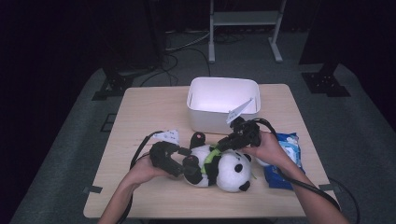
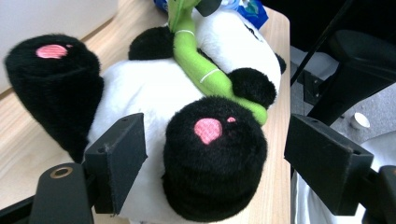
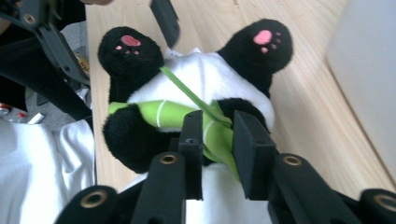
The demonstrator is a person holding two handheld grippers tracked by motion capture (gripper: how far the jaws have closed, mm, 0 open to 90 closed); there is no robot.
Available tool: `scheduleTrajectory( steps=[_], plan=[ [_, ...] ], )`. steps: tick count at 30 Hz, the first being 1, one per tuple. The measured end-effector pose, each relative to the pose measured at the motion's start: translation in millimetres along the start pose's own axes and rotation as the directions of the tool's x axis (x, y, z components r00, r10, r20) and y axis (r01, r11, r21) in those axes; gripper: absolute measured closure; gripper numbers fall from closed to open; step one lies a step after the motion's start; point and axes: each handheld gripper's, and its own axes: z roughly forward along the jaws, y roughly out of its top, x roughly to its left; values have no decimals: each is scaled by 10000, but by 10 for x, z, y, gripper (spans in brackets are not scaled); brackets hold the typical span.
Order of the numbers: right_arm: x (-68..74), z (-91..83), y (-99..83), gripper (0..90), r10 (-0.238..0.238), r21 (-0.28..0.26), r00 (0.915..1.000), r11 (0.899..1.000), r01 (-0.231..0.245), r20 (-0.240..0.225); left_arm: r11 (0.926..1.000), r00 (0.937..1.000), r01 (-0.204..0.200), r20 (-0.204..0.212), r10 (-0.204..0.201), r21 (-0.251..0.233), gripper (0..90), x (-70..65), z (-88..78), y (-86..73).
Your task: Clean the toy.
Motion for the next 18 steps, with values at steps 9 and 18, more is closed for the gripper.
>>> scheduleTrajectory(
  steps=[9, 18],
  plan=[
    [-110, -91, -37, 679, 332, -96, 9988, 9994, -329, 359, 10000, 9994, 35, -355, -37, -45, 195, 58, -148, -33],
    [-214, -117, -21, 655, 424, -144, 9977, 9990, -417, 524, 9997, 9986, 237, -479, -234, 63, 194, 149, -236, -109]
  ],
)
